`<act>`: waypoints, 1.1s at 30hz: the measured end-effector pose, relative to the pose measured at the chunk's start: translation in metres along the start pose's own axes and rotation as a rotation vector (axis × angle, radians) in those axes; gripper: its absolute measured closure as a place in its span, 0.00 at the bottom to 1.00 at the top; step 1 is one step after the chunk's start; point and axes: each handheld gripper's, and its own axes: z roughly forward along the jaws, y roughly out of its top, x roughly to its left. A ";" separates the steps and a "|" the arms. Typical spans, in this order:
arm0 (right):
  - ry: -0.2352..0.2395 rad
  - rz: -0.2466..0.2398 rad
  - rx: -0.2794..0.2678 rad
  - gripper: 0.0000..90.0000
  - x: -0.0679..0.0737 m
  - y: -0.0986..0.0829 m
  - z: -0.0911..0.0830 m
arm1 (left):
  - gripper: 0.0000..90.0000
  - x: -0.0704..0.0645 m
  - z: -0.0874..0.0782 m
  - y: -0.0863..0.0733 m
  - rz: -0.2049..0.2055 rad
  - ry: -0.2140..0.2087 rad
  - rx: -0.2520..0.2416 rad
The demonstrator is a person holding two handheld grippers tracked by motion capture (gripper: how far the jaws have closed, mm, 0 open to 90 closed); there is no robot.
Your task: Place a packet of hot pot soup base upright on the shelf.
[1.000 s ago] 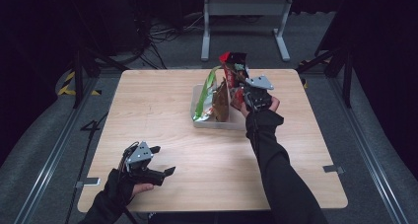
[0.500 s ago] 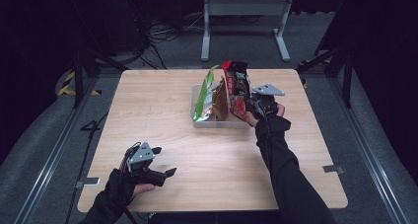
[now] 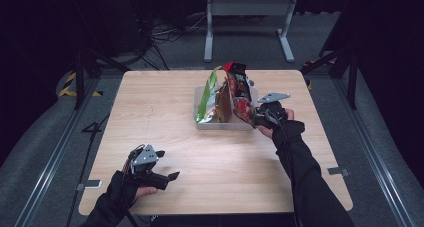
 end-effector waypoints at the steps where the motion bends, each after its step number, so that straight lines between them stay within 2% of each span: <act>1: -0.002 -0.028 0.017 0.68 0.002 0.001 0.001 | 0.10 -0.001 0.001 0.000 0.003 -0.007 0.007; 4: -0.011 -0.079 0.063 0.69 0.006 0.001 0.006 | 0.10 -0.002 0.003 0.000 0.010 -0.014 0.017; 8: -0.009 -0.067 0.060 0.71 0.006 -0.002 0.010 | 0.11 -0.002 0.003 -0.001 0.010 -0.022 0.026; 13: -0.038 -0.064 0.050 0.75 0.008 -0.005 0.012 | 0.11 -0.002 0.005 -0.001 0.010 -0.034 0.029; 16: -0.084 -0.080 0.055 0.76 0.012 -0.005 0.015 | 0.11 -0.004 0.006 -0.001 0.015 -0.038 0.034; 20: -0.077 -0.075 0.047 0.76 0.010 -0.006 0.017 | 0.11 -0.004 0.007 -0.001 0.011 -0.047 0.037; 24: -0.107 -0.105 0.060 0.76 0.013 -0.005 0.021 | 0.11 -0.003 0.009 -0.001 0.007 -0.062 0.037; 29: -0.110 -0.119 0.070 0.76 0.013 -0.005 0.024 | 0.11 -0.004 0.010 0.000 0.006 -0.072 0.038; 33: -0.090 -0.103 0.074 0.76 0.010 -0.005 0.026 | 0.11 -0.003 0.009 0.000 0.003 -0.072 0.033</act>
